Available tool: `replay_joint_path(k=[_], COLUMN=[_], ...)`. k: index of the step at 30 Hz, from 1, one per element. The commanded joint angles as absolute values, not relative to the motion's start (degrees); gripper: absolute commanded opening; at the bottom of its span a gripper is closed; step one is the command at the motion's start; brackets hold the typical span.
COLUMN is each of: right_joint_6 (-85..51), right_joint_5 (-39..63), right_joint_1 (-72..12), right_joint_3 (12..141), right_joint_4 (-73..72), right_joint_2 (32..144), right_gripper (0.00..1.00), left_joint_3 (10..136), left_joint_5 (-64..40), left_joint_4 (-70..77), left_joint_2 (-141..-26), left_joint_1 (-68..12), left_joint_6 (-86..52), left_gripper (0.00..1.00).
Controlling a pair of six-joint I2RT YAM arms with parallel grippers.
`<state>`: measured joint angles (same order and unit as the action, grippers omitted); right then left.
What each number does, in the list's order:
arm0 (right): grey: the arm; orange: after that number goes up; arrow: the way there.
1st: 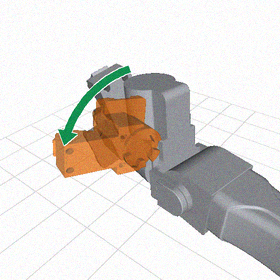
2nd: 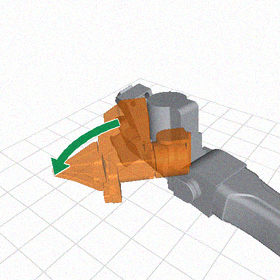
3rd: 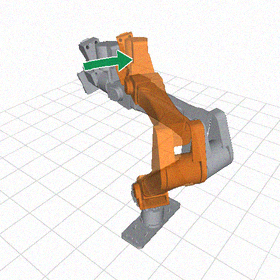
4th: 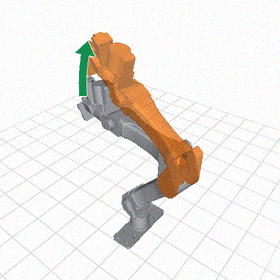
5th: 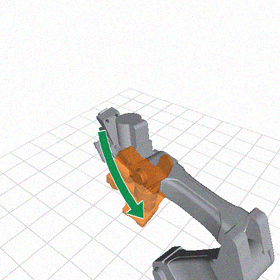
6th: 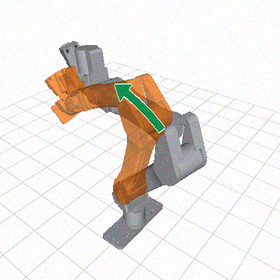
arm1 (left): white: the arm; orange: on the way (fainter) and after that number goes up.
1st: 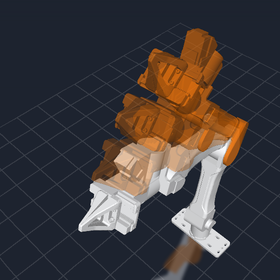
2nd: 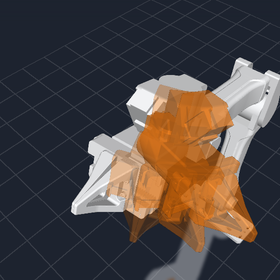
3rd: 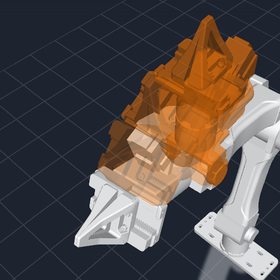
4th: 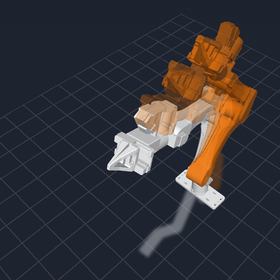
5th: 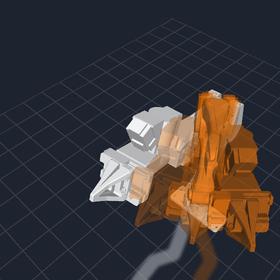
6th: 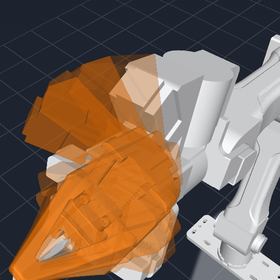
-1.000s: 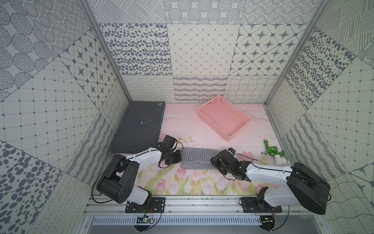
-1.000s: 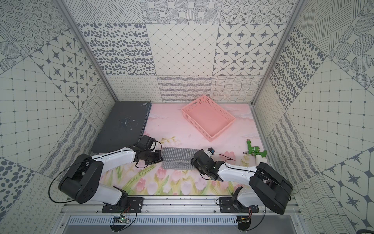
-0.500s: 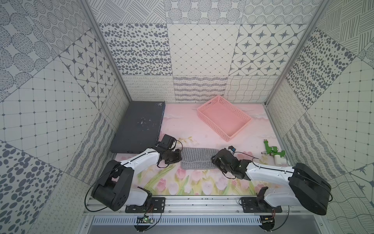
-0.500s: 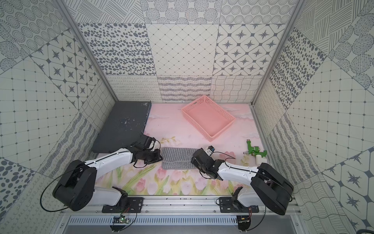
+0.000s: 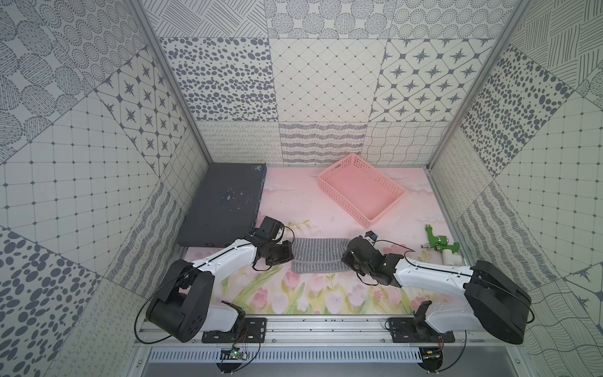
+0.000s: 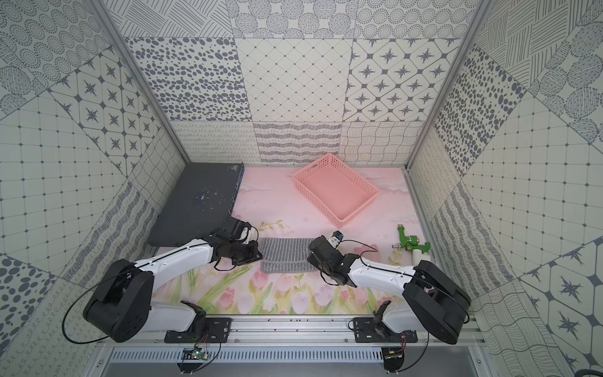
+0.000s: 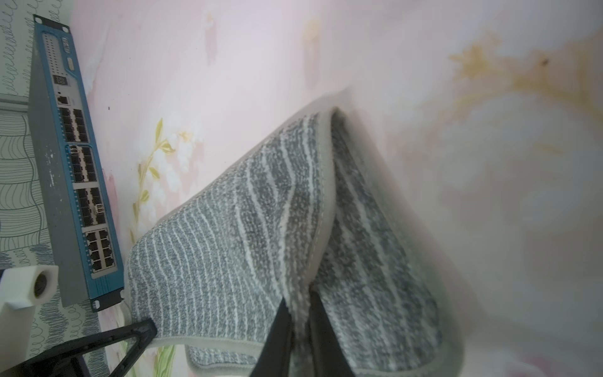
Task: Fold the square dishcloth
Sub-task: Fold the cleaning item at the center of the board.
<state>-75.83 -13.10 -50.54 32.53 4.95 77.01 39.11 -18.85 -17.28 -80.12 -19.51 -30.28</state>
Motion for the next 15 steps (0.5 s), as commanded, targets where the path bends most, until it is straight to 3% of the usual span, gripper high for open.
replay_joint_path(k=[1,15], right_joint_6=[-72.1,-70.8], right_joint_5=[-15.5,-18.3], right_joint_1=[-50.5,-50.4], right_joint_3=[35.2,35.8], right_joint_4=[8.3,19.8], right_joint_2=[75.2,70.6], right_gripper=[0.12,0.14], left_joint_3=[40.1,37.9], left_joint_5=[-22.1,-22.5], left_joint_4=[-18.7,-17.3], left_joint_2=[-79.0,-79.1], left_joint_1=[-19.6,-23.4], left_joint_6=[-31.4,-34.7], left_gripper=[0.00,0.00])
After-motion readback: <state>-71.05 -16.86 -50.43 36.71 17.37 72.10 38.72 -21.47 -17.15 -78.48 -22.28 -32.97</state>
